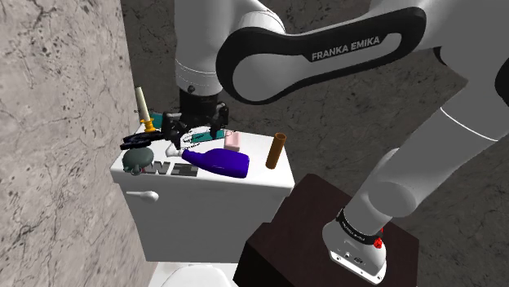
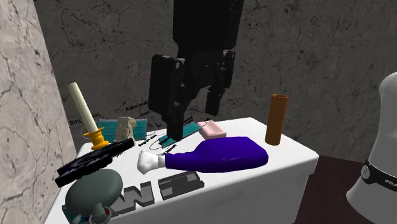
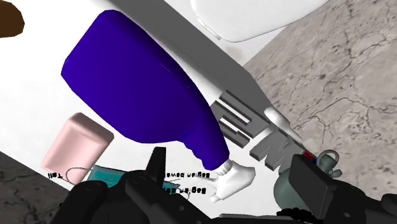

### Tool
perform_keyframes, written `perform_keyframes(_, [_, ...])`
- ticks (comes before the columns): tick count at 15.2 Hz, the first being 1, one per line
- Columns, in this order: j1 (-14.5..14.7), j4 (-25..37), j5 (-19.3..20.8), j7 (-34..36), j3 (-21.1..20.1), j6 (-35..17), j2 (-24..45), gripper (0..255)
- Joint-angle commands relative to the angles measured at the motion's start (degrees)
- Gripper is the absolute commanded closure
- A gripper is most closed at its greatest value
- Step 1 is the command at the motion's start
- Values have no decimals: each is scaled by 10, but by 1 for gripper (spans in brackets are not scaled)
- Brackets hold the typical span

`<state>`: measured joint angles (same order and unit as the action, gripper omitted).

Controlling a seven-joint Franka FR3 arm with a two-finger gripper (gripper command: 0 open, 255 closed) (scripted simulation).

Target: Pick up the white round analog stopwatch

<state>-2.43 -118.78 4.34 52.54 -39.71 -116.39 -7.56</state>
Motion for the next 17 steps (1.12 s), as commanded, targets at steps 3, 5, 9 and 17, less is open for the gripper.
perform_keyframes(3, [12,81,98,117,-39,7,118,0])
perform_keyframes(5, [35,129,149,168,-41,20,180,0])
perform_keyframes(9, [103,240,233,245,-21,59,296,0])
perform_keyframes(17, [142,274,276,283,4,44,363,0])
